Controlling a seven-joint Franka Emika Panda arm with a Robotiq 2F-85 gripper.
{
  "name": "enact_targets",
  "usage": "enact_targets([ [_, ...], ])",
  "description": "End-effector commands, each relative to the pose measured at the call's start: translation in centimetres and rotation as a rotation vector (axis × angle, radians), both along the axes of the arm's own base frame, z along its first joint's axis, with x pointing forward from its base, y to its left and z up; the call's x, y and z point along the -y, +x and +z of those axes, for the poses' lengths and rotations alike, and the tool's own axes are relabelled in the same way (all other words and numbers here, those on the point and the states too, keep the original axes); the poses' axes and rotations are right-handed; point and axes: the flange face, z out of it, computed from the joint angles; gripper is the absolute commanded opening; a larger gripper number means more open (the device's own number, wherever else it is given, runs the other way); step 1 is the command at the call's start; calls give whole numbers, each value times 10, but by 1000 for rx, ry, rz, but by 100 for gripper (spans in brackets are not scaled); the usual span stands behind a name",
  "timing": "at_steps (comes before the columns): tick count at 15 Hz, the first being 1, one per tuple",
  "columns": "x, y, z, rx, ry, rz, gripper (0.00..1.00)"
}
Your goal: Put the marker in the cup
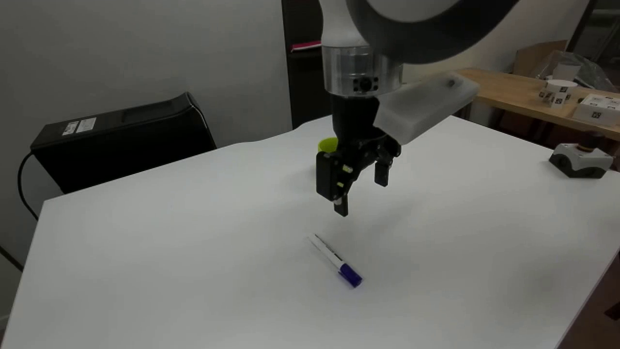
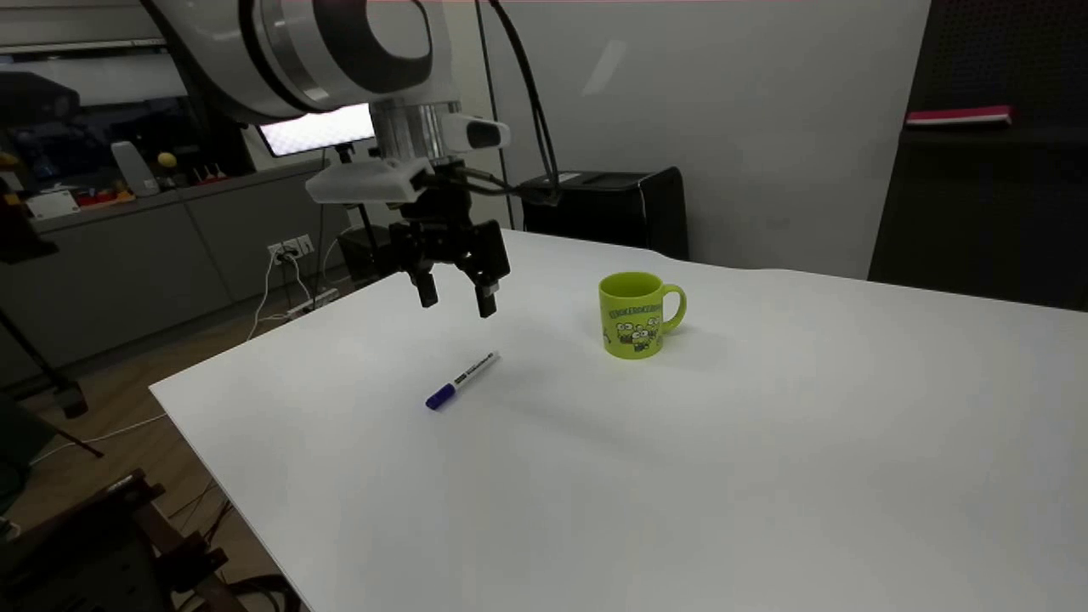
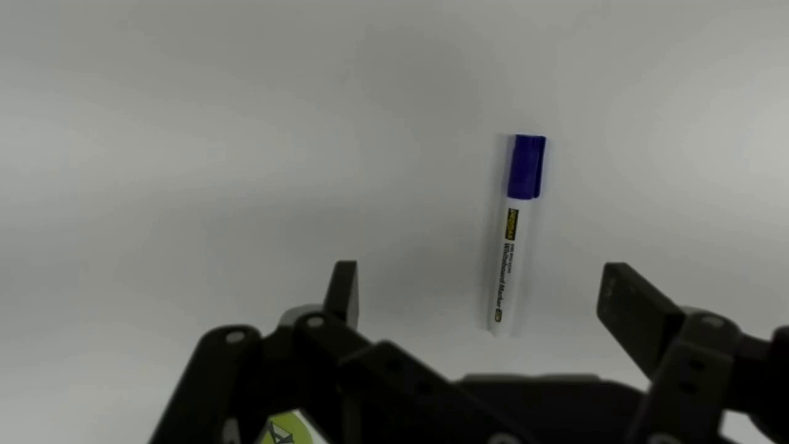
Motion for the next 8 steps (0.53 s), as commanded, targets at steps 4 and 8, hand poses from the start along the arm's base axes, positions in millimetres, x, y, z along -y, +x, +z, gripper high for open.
enact_targets([
  [4,-28,14,-29,-5,3,0,100],
  [8,-37,11,-50,22,4,4,100],
])
